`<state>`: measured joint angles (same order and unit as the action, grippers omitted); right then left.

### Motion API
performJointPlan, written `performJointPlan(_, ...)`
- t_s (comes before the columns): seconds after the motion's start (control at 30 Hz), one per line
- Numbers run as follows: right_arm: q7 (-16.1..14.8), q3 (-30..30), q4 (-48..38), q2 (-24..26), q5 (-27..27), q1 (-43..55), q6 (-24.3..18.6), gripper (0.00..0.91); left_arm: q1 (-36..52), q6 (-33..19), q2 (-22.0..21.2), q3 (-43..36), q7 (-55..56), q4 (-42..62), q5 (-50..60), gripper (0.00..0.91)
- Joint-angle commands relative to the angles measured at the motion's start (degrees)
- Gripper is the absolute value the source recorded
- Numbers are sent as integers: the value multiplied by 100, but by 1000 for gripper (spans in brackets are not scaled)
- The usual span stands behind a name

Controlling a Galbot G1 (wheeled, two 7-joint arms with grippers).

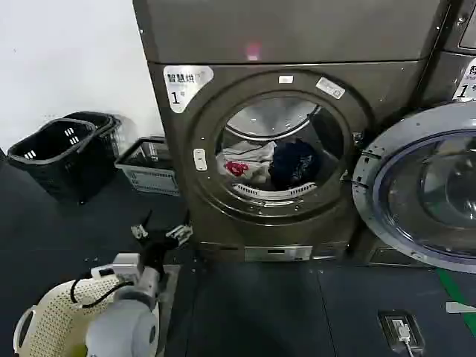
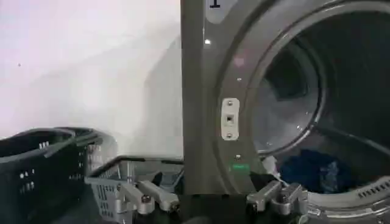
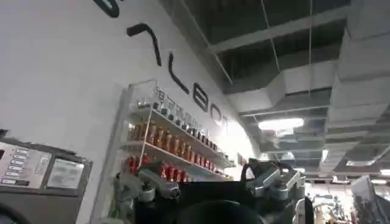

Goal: Grasp the clothes from the dryer.

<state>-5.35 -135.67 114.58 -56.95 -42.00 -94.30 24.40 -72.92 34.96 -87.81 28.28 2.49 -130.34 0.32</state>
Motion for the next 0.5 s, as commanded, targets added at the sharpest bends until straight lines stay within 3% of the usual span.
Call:
performJointPlan(0.03, 5, 3, 10, 0, -37, 5, -63, 907, -36, -10, -2, -16, -23, -45, 9, 907)
performJointPlan(0.5, 63, -15, -14, 7, 20, -9, -129, 907, -66, -22, -33, -13, -66, -139, 12, 907)
